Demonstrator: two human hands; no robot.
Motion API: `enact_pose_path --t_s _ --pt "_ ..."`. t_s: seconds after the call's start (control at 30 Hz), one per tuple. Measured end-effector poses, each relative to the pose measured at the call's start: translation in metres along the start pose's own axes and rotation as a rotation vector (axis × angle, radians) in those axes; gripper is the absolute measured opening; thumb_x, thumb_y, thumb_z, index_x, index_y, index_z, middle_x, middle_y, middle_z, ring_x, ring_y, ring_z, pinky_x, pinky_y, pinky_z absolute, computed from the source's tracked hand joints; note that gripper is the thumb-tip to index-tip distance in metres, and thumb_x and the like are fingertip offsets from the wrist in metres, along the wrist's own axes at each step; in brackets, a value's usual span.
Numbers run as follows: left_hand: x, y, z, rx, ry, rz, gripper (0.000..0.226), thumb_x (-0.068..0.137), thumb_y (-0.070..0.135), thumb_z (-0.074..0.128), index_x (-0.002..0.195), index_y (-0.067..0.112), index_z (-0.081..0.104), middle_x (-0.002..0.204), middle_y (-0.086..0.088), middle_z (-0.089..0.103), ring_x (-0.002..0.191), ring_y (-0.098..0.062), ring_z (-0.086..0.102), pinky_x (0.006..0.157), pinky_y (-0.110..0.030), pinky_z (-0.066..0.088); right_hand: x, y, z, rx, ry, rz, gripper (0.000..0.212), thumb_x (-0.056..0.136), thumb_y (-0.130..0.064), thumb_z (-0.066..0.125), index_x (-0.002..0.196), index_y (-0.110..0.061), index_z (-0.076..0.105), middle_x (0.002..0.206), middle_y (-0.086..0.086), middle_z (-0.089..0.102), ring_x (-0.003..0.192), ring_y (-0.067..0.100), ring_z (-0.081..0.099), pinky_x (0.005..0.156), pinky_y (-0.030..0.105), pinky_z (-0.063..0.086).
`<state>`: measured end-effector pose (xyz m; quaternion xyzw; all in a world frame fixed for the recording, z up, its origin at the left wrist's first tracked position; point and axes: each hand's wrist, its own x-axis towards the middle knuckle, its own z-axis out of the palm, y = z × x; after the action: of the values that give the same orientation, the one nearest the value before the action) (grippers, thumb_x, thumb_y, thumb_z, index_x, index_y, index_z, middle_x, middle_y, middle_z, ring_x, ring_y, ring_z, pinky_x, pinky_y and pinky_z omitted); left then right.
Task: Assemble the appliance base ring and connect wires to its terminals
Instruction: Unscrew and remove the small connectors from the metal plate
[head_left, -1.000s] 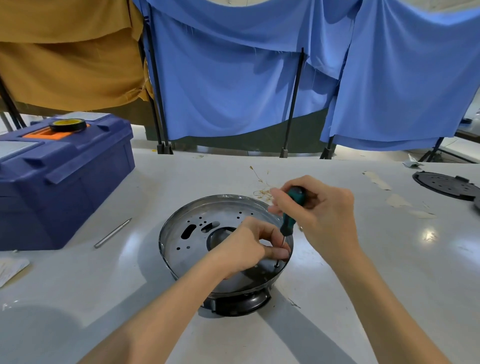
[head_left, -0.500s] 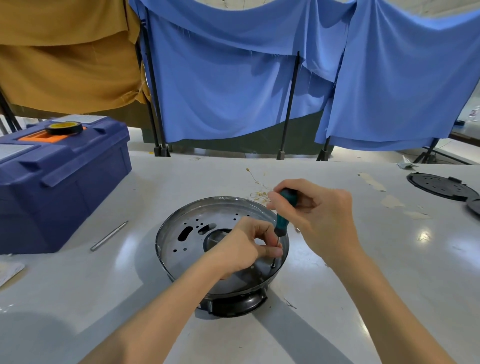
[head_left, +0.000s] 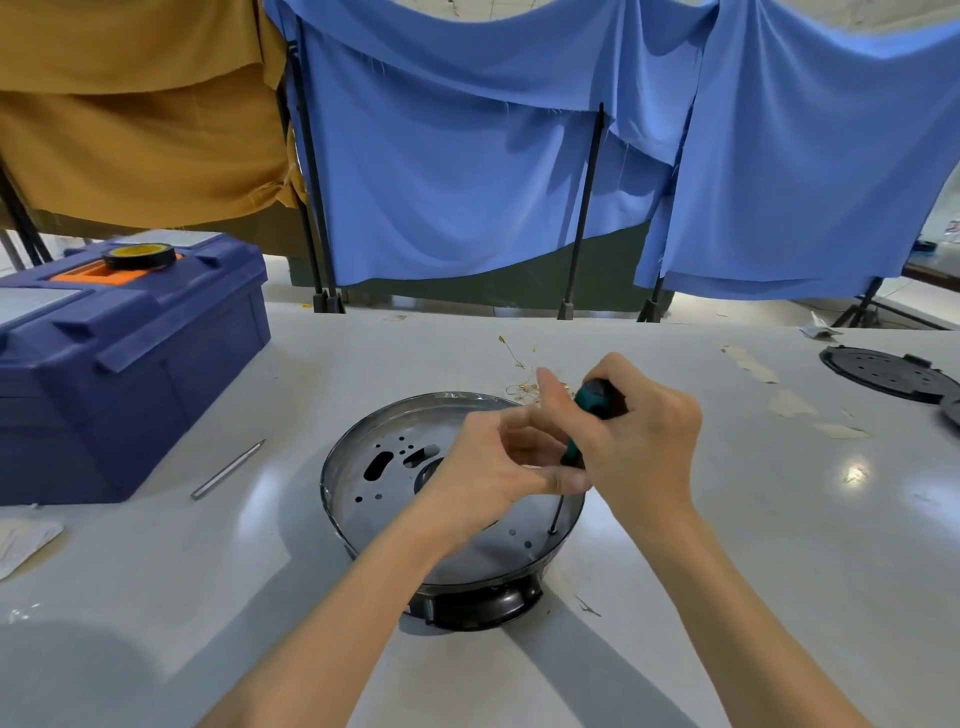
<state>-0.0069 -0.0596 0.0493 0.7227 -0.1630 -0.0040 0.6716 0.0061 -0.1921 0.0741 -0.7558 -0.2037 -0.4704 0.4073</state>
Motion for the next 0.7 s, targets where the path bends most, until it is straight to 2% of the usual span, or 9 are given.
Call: enact_pose_path --t_s 0.07,0.13,0.23,0.33,0.4,0.5,0.57,0.63,0.7 --pt "0.002 0.0 0.003 -0.013 -0.01 0.009 0.022 0.073 0.007 0.081 0.091 0.008 0.068 0.087 -0.009 0.074 0.084 -0.02 0.073 0.079 -0.02 0.054 0.001 0.002 -0.002 -0.027 -0.019 0.022 0.051 0.076 -0.045 0.074 0.055 -0.007 0.047 0.045 -0.005 0.039 0.042 0.02 0.037 0.043 0.026 0.032" --pt "0.005 0.0 0.006 -0.012 -0.033 0.021 0.017 0.079 0.007 0.076 0.092 0.004 0.065 0.086 -0.013 0.073 0.083 -0.024 0.073 0.082 -0.023 0.055 0.002 0.004 -0.006 -0.05 -0.062 0.024 0.054 0.075 -0.049 0.073 0.054 -0.007 0.047 0.044 -0.001 0.039 0.041 0.022 0.038 0.043 0.028 0.033" --pt "0.006 0.0 0.005 -0.048 -0.069 0.022 0.015 0.088 0.002 0.065 0.103 0.0 0.064 0.091 -0.017 0.072 0.085 -0.027 0.073 0.084 -0.024 0.054 0.009 0.007 -0.016 0.02 -0.27 0.068 0.047 0.08 -0.053 0.068 0.062 -0.012 0.058 0.049 -0.004 0.049 0.043 0.017 0.044 0.046 0.032 0.042" --pt "0.005 -0.004 -0.003 -0.098 -0.073 -0.007 0.019 0.094 -0.003 0.053 0.11 -0.001 0.062 0.097 -0.016 0.073 0.088 -0.03 0.073 0.083 -0.025 0.056 0.015 0.008 -0.024 0.179 -0.446 0.119 0.01 0.084 -0.028 0.07 0.091 -0.022 0.072 0.074 -0.01 0.065 0.052 0.016 0.059 0.056 0.034 0.053" --pt "0.004 -0.003 -0.005 -0.113 -0.09 -0.009 0.021 0.095 -0.006 0.05 0.11 0.0 0.063 0.097 -0.016 0.073 0.089 -0.031 0.073 0.079 -0.026 0.056 0.017 0.007 -0.024 0.23 -0.482 0.118 0.009 0.082 -0.014 0.072 0.09 -0.017 0.073 0.072 -0.008 0.065 0.053 0.015 0.059 0.054 0.03 0.052" --pt "0.002 -0.002 -0.006 -0.125 -0.117 -0.004 0.021 0.095 -0.004 0.051 0.109 0.003 0.064 0.097 -0.02 0.072 0.091 -0.031 0.072 0.081 -0.028 0.057 0.019 0.006 -0.02 0.286 -0.472 0.163 0.009 0.076 -0.009 0.077 0.079 -0.011 0.069 0.059 -0.002 0.062 0.047 0.018 0.056 0.047 0.032 0.05" --pt "0.001 -0.002 -0.006 -0.115 -0.115 -0.005 0.021 0.092 -0.001 0.058 0.111 0.004 0.063 0.097 -0.02 0.072 0.091 -0.03 0.072 0.082 -0.028 0.057 0.016 0.007 -0.019 0.274 -0.426 0.172 0.017 0.073 -0.013 0.08 0.075 -0.008 0.064 0.056 0.002 0.059 0.044 0.018 0.051 0.043 0.031 0.048" --pt "0.0 -0.003 -0.004 -0.068 -0.089 -0.007 0.026 0.085 0.0 0.067 0.111 0.002 0.063 0.093 -0.021 0.072 0.088 -0.029 0.073 0.082 -0.028 0.057 0.01 0.009 -0.019 0.222 -0.34 0.159 0.029 0.071 -0.022 0.081 0.068 -0.009 0.055 0.052 -0.001 0.053 0.043 0.012 0.043 0.041 0.022 0.041" --pt "0.002 -0.004 0.0 -0.061 -0.095 -0.003 0.022 0.087 -0.002 0.065 0.108 -0.001 0.063 0.089 -0.023 0.071 0.084 -0.029 0.073 0.077 -0.026 0.057 0.006 0.011 -0.017 0.127 -0.245 0.157 0.039 0.068 -0.03 0.079 0.062 -0.011 0.045 0.048 -0.007 0.042 0.046 0.011 0.036 0.043 0.016 0.031"
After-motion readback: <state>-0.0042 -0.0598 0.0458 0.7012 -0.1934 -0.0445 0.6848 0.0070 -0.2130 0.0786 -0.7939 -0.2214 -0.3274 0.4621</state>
